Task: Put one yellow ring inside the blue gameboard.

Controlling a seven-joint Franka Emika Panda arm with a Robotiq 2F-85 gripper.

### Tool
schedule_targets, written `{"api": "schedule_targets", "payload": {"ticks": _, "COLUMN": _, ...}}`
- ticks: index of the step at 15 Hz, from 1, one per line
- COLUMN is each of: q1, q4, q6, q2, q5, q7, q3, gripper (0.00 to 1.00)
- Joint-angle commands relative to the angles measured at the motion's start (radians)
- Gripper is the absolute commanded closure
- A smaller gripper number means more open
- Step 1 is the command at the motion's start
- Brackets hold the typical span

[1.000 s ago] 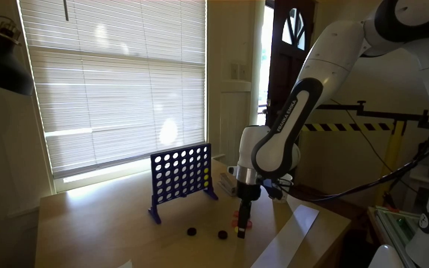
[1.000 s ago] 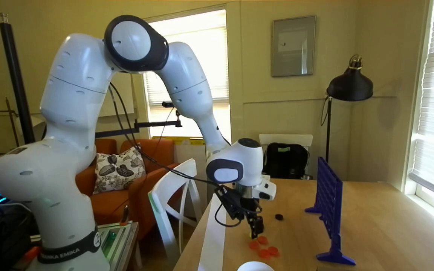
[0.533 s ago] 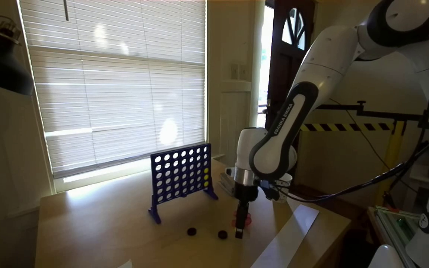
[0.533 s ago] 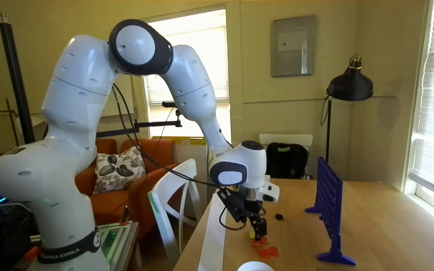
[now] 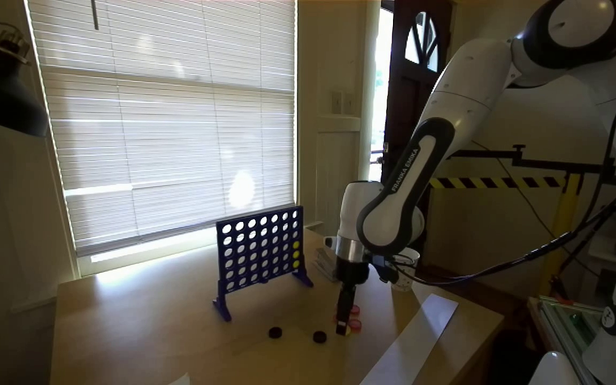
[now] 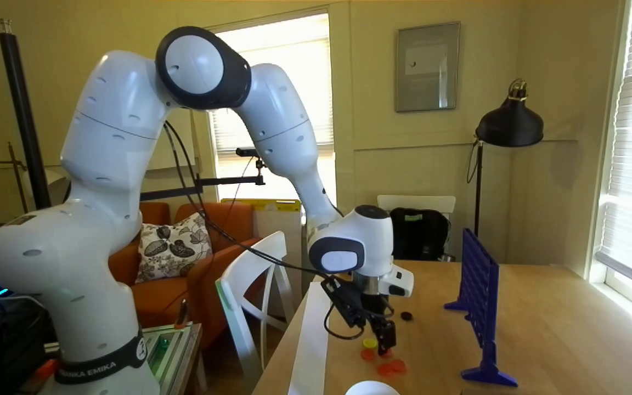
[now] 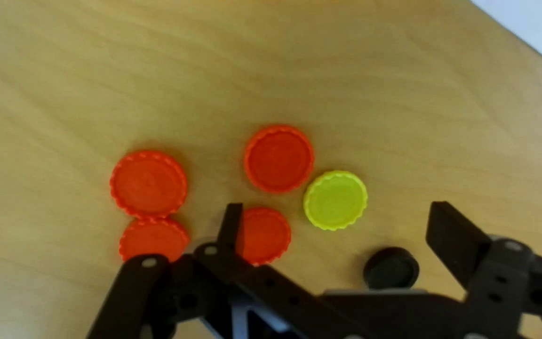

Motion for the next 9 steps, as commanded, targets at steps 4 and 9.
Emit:
{"api": "schedule_targets", "payload": {"ticks": 4, "q1": 0.0, "q4": 0.012, "q6": -0.002, "q2": -0.005, "q5": -0.023, "q7": 0.027, "q3": 0.034, "gripper": 0.0}}
{"api": "schedule_targets", "payload": {"ticks": 9, "q1": 0.026, "q4": 0.025, "q6": -0.003, "q2": 0.012, "q5": -0.049, "q7": 0.04, "q3": 0.021, "gripper": 0.0}}
